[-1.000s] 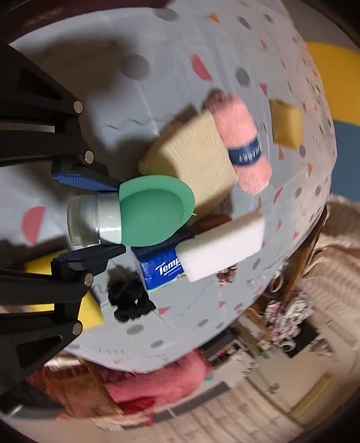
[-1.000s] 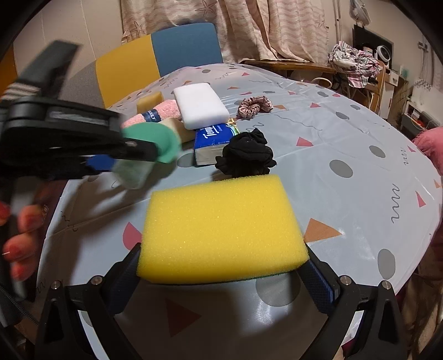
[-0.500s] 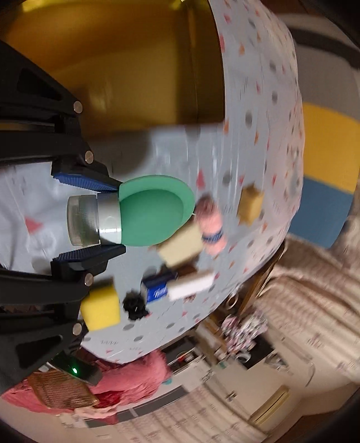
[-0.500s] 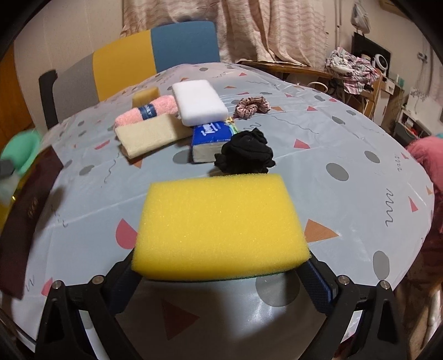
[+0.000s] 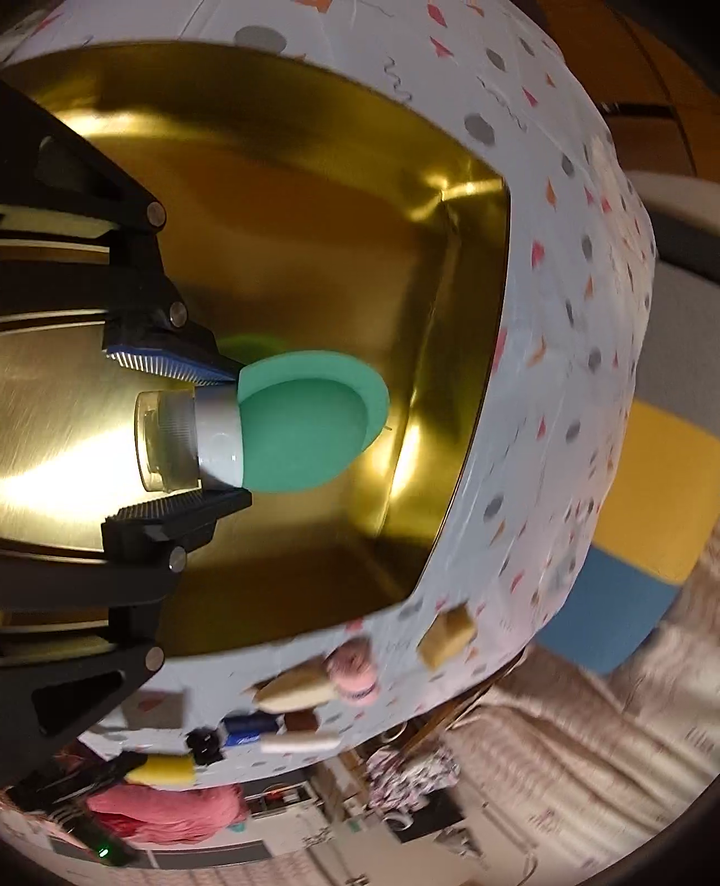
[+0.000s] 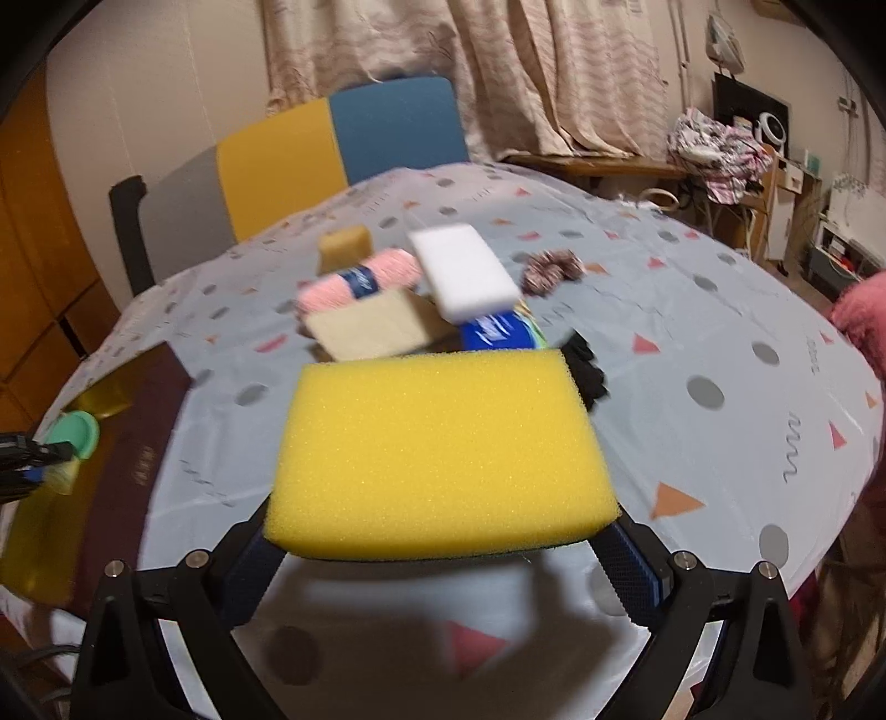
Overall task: Organize rigid objects
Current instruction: 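Carry the bottle into the gold tray and open the left gripper, then carry the yellow sponge into the gold tray and release with the right gripper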
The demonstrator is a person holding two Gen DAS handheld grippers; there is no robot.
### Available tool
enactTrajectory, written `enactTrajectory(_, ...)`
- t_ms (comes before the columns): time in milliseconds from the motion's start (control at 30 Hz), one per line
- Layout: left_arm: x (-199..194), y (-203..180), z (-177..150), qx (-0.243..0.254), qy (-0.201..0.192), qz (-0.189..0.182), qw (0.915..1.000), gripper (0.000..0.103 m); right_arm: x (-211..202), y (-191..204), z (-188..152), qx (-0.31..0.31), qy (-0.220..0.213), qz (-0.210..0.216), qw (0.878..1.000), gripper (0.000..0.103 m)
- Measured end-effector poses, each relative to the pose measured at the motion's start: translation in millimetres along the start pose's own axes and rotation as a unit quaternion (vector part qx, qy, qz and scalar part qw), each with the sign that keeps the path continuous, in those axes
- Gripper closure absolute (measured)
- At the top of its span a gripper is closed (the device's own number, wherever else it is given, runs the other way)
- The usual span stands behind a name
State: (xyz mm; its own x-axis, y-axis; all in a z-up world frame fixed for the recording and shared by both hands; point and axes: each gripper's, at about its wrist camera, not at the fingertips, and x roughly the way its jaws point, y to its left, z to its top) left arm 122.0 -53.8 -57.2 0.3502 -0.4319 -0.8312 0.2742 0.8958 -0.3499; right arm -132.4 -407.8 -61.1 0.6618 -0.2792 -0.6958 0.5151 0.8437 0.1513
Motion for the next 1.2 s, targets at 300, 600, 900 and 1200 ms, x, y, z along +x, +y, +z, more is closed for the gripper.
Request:
enactTrajectory(300, 11, 38, 29, -0.014, 0.0, 0.057, 0.9983, 0.062, -24, 54, 20, -0.03, -0.022, 0.047, 0.998, 0.002)
enactTrajectory(600, -45, 51, 23, -0.022, -0.093, 0.088, 0.9915, 0.057, -33, 108, 24, -0.077, -0.024, 0.091, 0.993, 0.002)
enactTrajectory(900, -69, 53, -29, -0.025, -0.093, 0.035, 0.9947, 0.057, -24, 191, 32, -0.153, 0.0, 0.168, 0.974, 0.002)
enactTrajectory(1200, -76, 63, -60, -0.024, -0.077, 0.027, 0.9964, 0.057, 11, 271, 34, -0.201, 0.053, 0.21, 0.955, 0.002)
